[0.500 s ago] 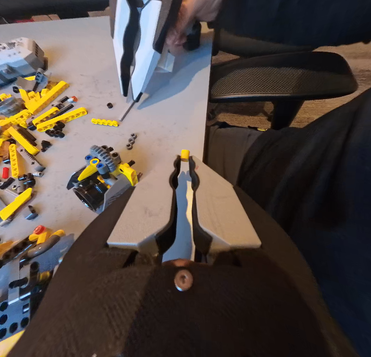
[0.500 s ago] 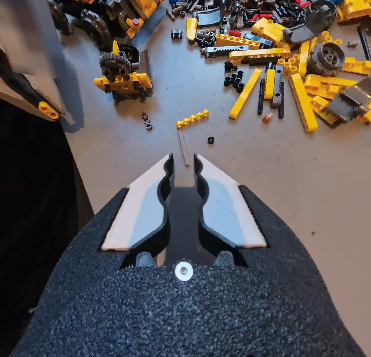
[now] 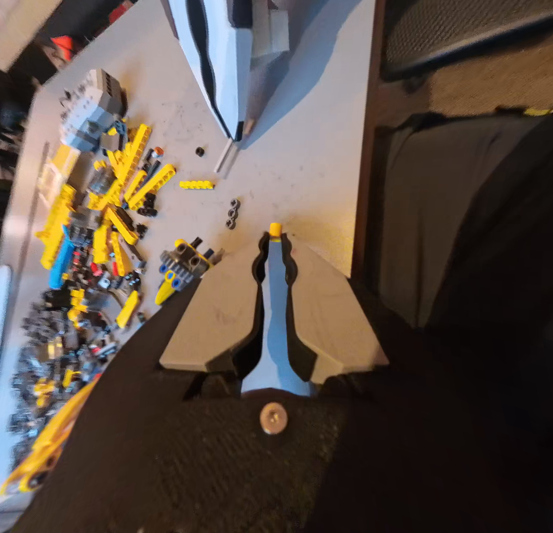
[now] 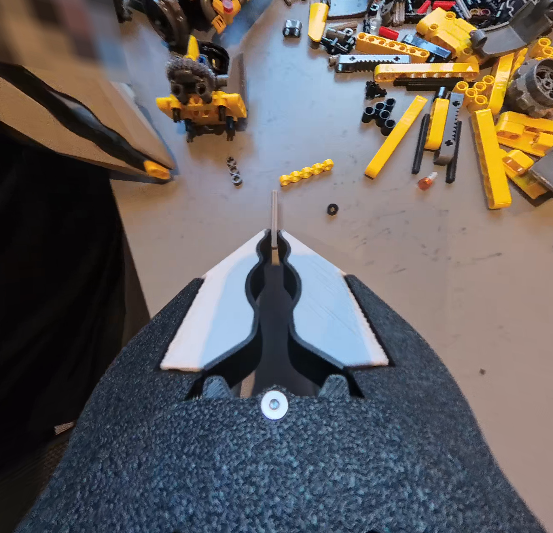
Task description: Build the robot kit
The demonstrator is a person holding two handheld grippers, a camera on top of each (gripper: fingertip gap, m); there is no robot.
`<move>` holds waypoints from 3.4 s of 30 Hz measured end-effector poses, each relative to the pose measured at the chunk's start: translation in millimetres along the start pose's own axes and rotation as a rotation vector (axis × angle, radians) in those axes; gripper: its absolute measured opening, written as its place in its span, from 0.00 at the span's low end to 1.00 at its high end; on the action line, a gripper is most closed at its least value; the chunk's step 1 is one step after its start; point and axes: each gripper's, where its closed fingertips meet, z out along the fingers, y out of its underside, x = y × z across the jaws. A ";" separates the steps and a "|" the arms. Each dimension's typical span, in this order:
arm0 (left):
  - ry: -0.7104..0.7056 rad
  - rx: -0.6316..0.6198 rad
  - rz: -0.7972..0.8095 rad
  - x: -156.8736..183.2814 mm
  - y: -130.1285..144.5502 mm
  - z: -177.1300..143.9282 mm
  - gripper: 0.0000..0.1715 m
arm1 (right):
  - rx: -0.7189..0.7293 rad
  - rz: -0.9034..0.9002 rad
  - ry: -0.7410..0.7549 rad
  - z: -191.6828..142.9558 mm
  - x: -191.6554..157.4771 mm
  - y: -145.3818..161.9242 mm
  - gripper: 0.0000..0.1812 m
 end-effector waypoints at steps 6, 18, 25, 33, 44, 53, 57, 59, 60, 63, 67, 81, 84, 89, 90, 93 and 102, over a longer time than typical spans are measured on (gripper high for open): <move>0.044 0.038 -0.037 5.3 -6.6 0.8 0.05 | 0.070 0.016 -0.059 -13.2 -23.0 -8.2 0.02; 0.119 0.083 -0.183 -0.9 -8.3 -15.0 0.18 | 0.099 -0.013 -0.136 -16.7 -56.6 -11.6 0.02; 0.043 0.091 -0.005 -9.5 -28.8 -10.6 0.10 | 0.110 -0.004 -0.259 -14.6 -83.8 -21.3 0.02; 0.054 0.120 0.090 2.3 -33.8 -11.1 0.02 | 0.109 0.015 -0.280 -11.4 -87.3 -20.3 0.02; 0.175 0.132 -0.020 12.3 -35.2 -11.7 0.01 | 0.128 -0.077 -0.220 -10.0 -87.4 -21.4 0.02; 0.273 0.188 -0.131 15.1 -43.4 -17.0 0.01 | 0.124 -0.184 -0.173 -8.7 -94.6 -24.9 0.03; 0.291 0.155 -0.206 11.7 -38.4 -15.0 0.07 | 0.103 -0.168 -0.160 -8.6 -90.9 -18.8 0.03; 0.238 0.109 -0.215 1.9 -32.0 -12.4 0.13 | 0.089 -0.141 -0.131 -11.1 -82.2 -12.2 0.03; 0.227 0.079 -0.208 -0.1 -28.8 -11.0 0.14 | 0.091 -0.121 -0.126 -13.0 -78.9 -9.9 0.02; 0.205 -0.022 -0.172 -2.0 -20.1 -4.5 0.11 | 0.093 -0.067 -0.108 -16.7 -70.5 -4.7 0.02; 0.194 -0.117 -0.113 1.5 -14.2 5.4 0.07 | 0.096 -0.039 -0.094 -16.7 -66.5 -2.0 0.02; 0.135 -0.179 -0.080 -12.9 -15.0 22.1 0.09 | 0.137 -0.018 -0.085 -23.7 -63.8 5.0 0.02; 0.152 -0.190 -0.109 -17.5 -10.4 14.5 0.11 | 0.133 -0.004 -0.076 -27.0 -60.8 10.5 0.02; 0.304 -0.144 -0.224 0.9 -24.7 9.7 0.13 | 0.136 0.029 -0.083 -28.8 -56.6 14.4 0.02; 0.323 -0.146 -0.237 3.6 -25.5 11.5 0.14 | 0.137 0.032 -0.087 -28.5 -56.6 14.1 0.02; 0.324 -0.163 -0.244 2.1 -23.3 18.0 0.15 | 0.141 0.027 -0.094 -27.9 -58.2 13.5 0.02; 0.388 -0.224 -0.210 2.5 -23.0 25.3 0.13 | 0.106 0.062 -0.143 -26.4 -57.6 13.1 0.02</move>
